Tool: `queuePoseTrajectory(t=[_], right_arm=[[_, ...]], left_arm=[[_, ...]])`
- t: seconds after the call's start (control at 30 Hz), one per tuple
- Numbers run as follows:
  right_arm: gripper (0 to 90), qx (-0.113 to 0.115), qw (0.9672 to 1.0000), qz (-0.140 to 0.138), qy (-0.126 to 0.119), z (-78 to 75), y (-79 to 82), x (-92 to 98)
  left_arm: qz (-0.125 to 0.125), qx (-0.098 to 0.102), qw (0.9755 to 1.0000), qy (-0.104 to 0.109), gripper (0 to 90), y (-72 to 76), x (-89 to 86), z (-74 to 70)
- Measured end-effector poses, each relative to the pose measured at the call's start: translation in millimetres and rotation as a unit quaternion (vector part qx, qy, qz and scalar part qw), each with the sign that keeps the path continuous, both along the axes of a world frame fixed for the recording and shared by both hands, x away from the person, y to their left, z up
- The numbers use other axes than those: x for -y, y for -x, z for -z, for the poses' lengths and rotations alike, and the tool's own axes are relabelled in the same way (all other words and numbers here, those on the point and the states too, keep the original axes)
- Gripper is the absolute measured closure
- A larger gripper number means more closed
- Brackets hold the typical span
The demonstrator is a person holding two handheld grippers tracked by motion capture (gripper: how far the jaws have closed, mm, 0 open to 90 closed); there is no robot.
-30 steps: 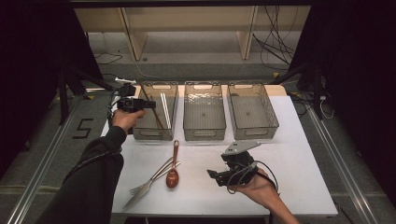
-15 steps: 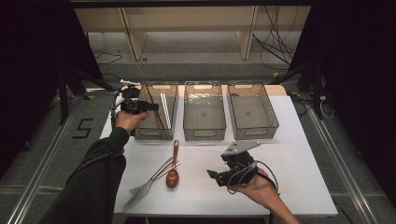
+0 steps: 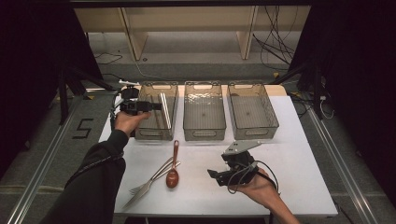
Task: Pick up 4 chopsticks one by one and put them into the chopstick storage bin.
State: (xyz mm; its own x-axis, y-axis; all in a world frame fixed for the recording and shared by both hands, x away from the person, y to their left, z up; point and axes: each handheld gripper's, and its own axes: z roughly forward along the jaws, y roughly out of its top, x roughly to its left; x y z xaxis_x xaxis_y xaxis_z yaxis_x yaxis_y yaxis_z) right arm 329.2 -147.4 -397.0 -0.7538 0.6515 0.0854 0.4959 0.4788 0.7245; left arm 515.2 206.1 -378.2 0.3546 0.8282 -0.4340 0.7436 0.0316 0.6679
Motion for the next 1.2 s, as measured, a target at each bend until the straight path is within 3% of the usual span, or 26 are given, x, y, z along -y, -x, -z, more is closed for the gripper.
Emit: queuePoseTrajectory(t=[0.3, 0.57, 0.67, 0.93, 1.2], right_arm=[[28.2, 0.000, 1.0000, 0.010, 0.000, -1.0, -3.1, 5.8], [28.1, 0.002, 0.9997, 0.026, 0.002, -1.3, -10.5, 16.0], [28.2, 0.002, 0.9994, 0.035, 0.002, -1.2, -13.7, 20.6], [28.1, 0.004, 0.9987, 0.049, 0.012, 0.9, -21.2, 32.6], [27.8, -0.013, 0.9981, 0.058, 0.018, 5.0, -30.9, 51.1]], left_arm=[[0.048, 0.030, 0.9983, 0.014, 29.7, 33.7, 1.8, -9.7], [0.083, 0.048, 0.9952, 0.024, 25.1, 66.0, -0.9, -3.4], [0.084, 0.062, 0.9943, 0.019, 22.7, 73.5, -2.6, -0.7], [0.102, 0.073, 0.9920, 0.012, 21.1, 98.0, -3.8, 5.1], [0.108, 0.085, 0.9905, 0.010, 20.2, 118.4, 0.7, 12.6]])
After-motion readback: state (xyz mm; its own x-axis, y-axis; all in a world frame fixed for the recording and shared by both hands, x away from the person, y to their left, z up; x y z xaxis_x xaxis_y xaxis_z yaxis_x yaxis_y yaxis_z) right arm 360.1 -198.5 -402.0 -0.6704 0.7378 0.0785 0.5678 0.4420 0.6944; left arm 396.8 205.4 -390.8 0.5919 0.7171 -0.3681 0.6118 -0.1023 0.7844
